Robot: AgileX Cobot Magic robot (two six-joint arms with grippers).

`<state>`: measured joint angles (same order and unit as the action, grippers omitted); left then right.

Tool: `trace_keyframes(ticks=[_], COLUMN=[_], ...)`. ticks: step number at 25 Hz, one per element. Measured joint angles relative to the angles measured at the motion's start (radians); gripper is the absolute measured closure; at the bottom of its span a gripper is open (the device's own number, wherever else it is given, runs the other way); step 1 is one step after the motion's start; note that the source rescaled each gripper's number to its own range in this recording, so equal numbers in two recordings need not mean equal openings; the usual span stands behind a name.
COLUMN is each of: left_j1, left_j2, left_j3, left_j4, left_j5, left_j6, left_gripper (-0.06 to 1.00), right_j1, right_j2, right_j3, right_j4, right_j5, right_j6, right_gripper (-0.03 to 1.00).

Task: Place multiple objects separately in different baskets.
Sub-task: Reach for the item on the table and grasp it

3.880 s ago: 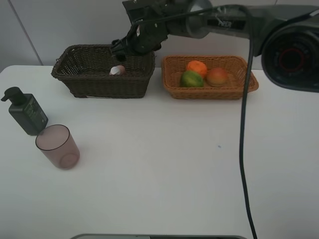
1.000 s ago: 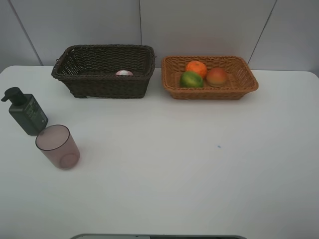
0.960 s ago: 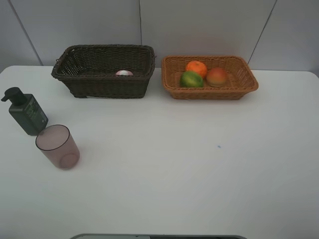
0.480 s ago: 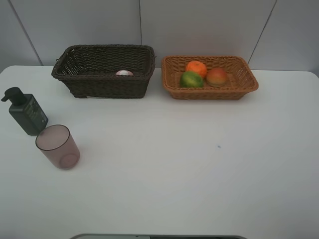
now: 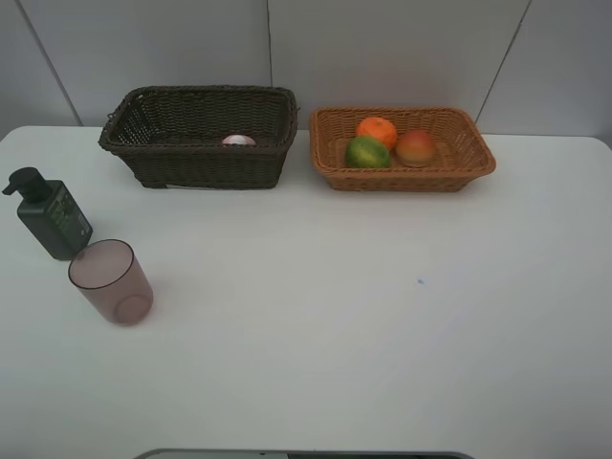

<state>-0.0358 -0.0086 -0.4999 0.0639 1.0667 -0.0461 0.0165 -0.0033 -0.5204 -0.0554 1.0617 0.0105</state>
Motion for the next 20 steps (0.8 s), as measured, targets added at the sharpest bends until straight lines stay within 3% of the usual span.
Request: trace_keyframes(ticks=[20], left_j1=[0.000], left_j2=[0.000], left_j3=[0.000], left_j4=[0.000], left_j5=[0.000], left_j6=[0.001], left_gripper=[-0.04], right_j1=[0.000], right_j2=[0.000], right_j3=[0.000], right_j4=[0.000], right_j5=[0.000], right_j6=[0.000], right_gripper=[0.11])
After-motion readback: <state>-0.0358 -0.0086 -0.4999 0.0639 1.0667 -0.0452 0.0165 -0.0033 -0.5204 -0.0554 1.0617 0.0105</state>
